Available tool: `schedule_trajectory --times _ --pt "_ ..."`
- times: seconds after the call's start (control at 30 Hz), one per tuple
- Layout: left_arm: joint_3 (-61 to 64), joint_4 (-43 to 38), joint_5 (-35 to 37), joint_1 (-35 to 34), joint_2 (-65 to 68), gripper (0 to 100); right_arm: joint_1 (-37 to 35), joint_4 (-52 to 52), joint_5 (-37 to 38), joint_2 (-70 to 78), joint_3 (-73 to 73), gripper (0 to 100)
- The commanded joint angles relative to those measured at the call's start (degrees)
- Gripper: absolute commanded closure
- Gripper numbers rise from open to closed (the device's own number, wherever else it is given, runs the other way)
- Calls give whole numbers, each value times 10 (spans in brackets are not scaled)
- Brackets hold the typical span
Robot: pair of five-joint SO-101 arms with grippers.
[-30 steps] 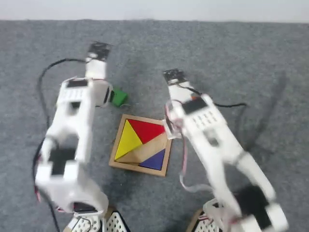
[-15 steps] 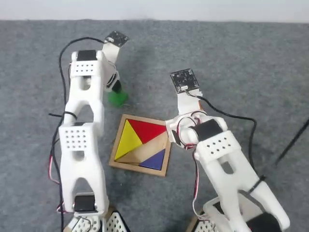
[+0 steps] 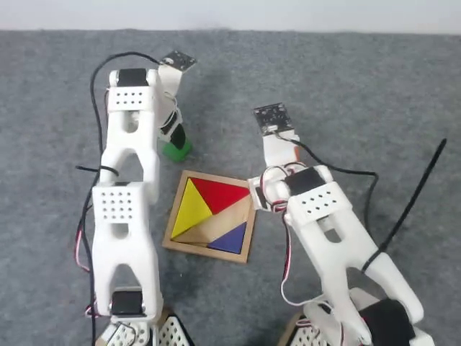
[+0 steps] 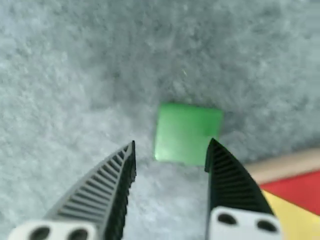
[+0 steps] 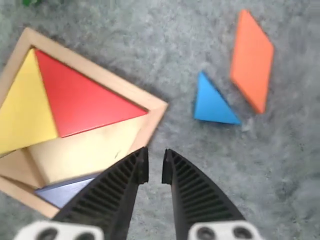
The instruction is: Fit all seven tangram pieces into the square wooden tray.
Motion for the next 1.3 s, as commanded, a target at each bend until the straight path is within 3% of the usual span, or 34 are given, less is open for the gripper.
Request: schedule_trajectory --times 0.0,0.13,0.37,0.97,1.27 --pt "101 -6 -4 22 -100 778 22 -6 7 -4 -47 937" --pt "164 -83 -1 25 -100 778 27 15 7 -4 -55 937" --pt "127 -113 -1 16 -33 778 26 19 7 -4 -56 937" --pt "-161 6 -5 15 134 734 25 21 9 -4 -56 937" --pt "-111 23 39 18 118 733 25 22 10 -5 -56 937"
